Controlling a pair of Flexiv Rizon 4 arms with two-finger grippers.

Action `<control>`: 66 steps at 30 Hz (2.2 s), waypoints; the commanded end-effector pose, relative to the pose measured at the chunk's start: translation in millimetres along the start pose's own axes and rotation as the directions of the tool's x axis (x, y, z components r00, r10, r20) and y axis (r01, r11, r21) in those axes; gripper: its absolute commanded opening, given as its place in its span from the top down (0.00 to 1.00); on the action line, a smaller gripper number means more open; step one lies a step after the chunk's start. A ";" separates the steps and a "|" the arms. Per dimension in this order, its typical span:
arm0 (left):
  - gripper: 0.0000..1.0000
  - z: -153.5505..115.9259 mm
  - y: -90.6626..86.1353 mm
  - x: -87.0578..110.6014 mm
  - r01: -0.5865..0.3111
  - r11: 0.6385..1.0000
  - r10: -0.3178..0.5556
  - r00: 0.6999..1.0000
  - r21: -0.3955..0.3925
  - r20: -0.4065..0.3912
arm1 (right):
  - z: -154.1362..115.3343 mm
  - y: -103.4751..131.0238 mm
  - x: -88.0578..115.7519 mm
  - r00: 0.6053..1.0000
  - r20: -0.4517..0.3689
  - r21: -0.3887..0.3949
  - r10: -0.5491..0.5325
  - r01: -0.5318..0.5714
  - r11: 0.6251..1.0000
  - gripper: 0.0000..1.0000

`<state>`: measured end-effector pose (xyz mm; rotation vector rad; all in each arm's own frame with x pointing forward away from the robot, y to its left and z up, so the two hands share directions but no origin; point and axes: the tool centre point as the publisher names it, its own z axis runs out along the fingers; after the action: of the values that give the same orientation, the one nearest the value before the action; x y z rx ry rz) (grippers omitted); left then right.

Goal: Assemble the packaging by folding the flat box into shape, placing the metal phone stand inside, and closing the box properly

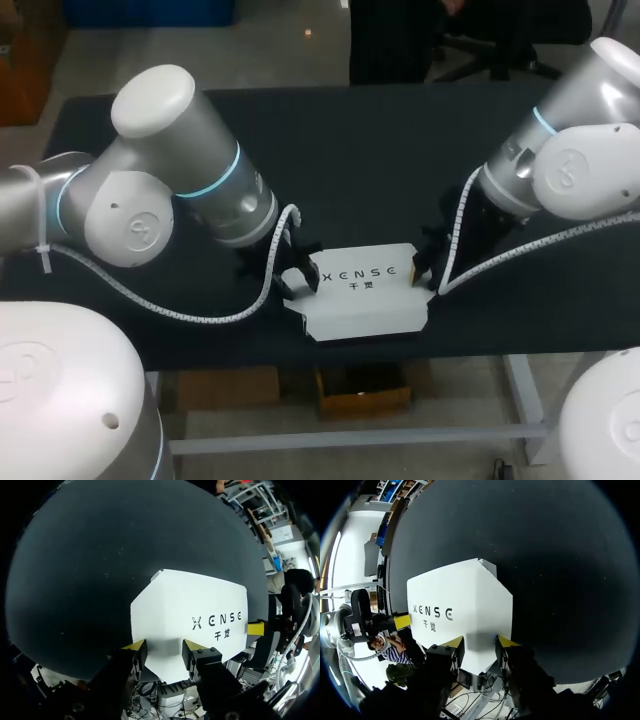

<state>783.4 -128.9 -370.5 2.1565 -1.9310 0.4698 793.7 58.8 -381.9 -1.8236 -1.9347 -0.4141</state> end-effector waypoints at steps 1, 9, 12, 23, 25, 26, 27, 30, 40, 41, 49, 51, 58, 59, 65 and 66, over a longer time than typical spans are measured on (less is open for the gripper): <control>0.54 1.6 1.9 -5.8 -0.002 1.000 0.002 1.000 0.006 -0.028 | -0.2 1.2 -1.6 1.000 -0.022 0.007 -0.003 0.003 1.000 0.62; 0.54 4.2 0.6 -5.9 -0.007 1.000 0.007 0.998 0.000 -0.065 | 4.1 1.3 1.2 0.998 -0.062 0.008 -0.002 0.002 1.000 0.62; 0.55 5.2 0.2 -5.5 -0.008 1.000 0.007 0.997 -0.002 -0.072 | 5.2 1.1 1.7 0.997 -0.073 0.007 -0.006 0.006 1.000 0.62; 0.54 10.8 -2.1 -3.8 -0.019 1.000 0.018 0.994 -0.009 -0.111 | 7.4 0.6 0.6 0.994 -0.103 -0.004 -0.020 0.020 1.000 0.62; 0.53 11.6 -2.5 -3.0 -0.022 1.000 0.020 0.993 -0.011 -0.119 | 7.5 0.7 0.5 0.994 -0.106 -0.005 -0.021 0.020 1.000 0.62; 0.53 11.9 -2.6 -2.8 -0.023 1.000 0.021 0.992 -0.011 -0.121 | 7.5 0.7 0.5 0.994 -0.108 -0.005 -0.022 0.021 1.000 0.62; 0.53 12.1 -2.6 -2.6 -0.024 1.000 0.022 0.992 -0.012 -0.124 | 8.2 0.2 0.8 0.994 -0.108 -0.006 -0.023 0.023 1.000 0.62; 0.54 12.3 -2.8 -2.1 -0.026 1.000 0.025 0.990 -0.010 -0.137 | 8.7 0.1 1.2 0.994 -0.110 -0.008 -0.027 0.026 1.000 0.62; 0.54 12.0 -1.1 -3.4 -0.041 0.999 0.043 0.983 0.013 -0.180 | 11.4 -2.7 1.6 0.989 -0.142 -0.029 -0.044 0.040 0.999 0.61; 0.53 11.8 -0.6 -3.7 -0.044 0.999 0.046 0.982 0.017 -0.185 | 11.1 -3.1 1.9 0.989 -0.143 -0.030 -0.044 0.040 0.999 0.61; 0.53 10.5 1.2 -5.1 -0.053 0.998 0.061 0.975 0.043 -0.215 | 10.4 -4.5 5.5 0.987 -0.147 -0.043 -0.063 0.057 0.997 0.61; 0.53 10.4 1.4 -5.2 -0.053 0.998 0.062 0.974 0.046 -0.218 | 10.2 -4.1 4.8 0.987 -0.147 -0.049 -0.067 0.060 0.997 0.61; 0.52 11.7 1.2 -4.4 -0.053 0.997 0.063 0.973 0.051 -0.222 | 13.0 -5.9 4.1 0.984 -0.157 -0.060 -0.086 0.078 0.995 0.60; 0.52 11.9 1.2 -4.3 -0.053 0.997 0.063 0.973 0.052 -0.223 | 13.1 -5.7 4.0 0.983 -0.161 -0.061 -0.090 0.081 0.995 0.60; 0.52 12.4 0.6 -2.6 -0.056 0.997 0.067 0.972 0.055 -0.226 | 13.4 -5.6 4.1 0.981 -0.166 -0.065 -0.098 0.088 0.994 0.60; 0.52 12.6 0.5 -2.4 -0.055 0.997 0.067 0.972 0.055 -0.226 | 13.8 -5.9 4.0 0.981 -0.167 -0.066 -0.099 0.089 0.994 0.60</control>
<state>783.6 -128.7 -379.9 1.9750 -1.8790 0.7466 787.7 67.5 -388.4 -1.6826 -1.9169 -0.6335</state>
